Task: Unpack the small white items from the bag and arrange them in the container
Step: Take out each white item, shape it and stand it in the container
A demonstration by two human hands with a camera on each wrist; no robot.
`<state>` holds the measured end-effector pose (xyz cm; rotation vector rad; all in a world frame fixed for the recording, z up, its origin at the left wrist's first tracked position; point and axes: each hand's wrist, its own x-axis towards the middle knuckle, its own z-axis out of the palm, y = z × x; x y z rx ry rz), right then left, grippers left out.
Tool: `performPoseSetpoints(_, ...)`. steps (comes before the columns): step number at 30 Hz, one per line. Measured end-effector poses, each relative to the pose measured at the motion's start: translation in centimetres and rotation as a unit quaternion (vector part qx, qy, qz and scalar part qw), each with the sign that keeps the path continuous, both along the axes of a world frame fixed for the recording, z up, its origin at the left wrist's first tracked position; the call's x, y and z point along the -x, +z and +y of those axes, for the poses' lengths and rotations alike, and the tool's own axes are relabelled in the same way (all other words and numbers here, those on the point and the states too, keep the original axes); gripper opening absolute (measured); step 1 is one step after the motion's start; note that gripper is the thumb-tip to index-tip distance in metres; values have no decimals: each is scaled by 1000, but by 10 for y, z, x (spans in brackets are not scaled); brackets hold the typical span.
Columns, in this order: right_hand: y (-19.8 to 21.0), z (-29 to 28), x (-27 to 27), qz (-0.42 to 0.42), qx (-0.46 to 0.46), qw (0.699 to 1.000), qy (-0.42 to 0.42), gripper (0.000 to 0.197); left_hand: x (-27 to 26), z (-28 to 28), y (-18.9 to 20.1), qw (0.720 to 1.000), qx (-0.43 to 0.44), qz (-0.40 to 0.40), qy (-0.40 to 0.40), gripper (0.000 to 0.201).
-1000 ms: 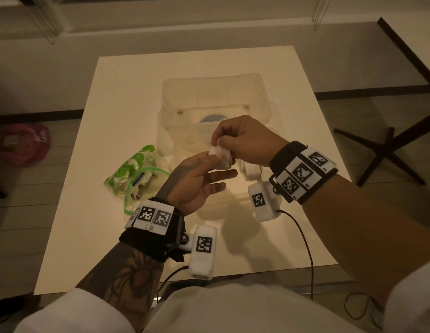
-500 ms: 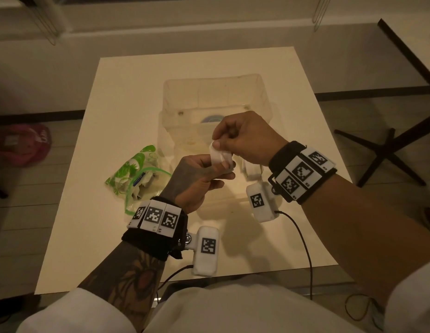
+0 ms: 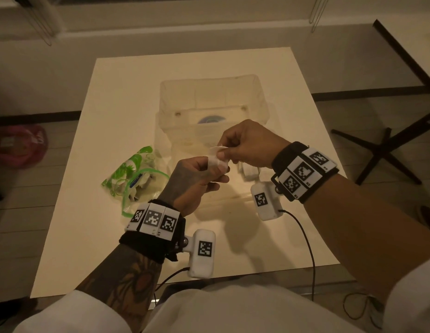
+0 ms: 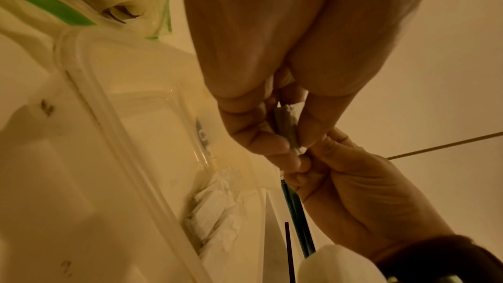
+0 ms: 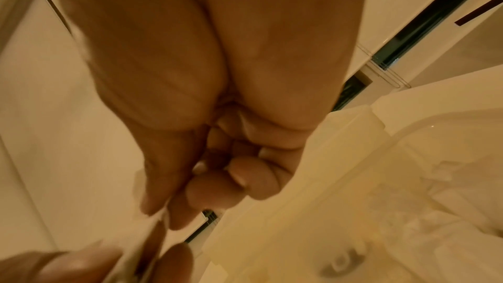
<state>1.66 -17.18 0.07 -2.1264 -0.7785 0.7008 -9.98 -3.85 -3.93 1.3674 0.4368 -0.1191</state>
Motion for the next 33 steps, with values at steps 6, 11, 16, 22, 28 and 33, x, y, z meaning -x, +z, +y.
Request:
performPoseSetpoints(6,0,1,-3,-20,-13,1000,-16,10,-5,-6,-1,1000,-2,18,-6,15)
performPoseSetpoints(11,-2,-3,-6,-26,-13,999,-35,10,-6,-6,-4,999,16,30,-9,16)
performPoseSetpoints(16,-6,-4,-7,-25,-10,999,-31,10,-5,-6,-7,999,7,37,-15,17)
performPoseSetpoints(22,-3,-5,-11,-27,16,1000,-3,10,-4,-6,-10,999,-9,38,-22,14)
performPoseSetpoints(28,1,-10,-16,-38,48,998,12,5,-2,1,-10,998,-43,27,-28,21)
performPoseSetpoints(33,-5,-17,-24,-33,93,995,10,8,-2,6,-16,996,-73,47,6,22)
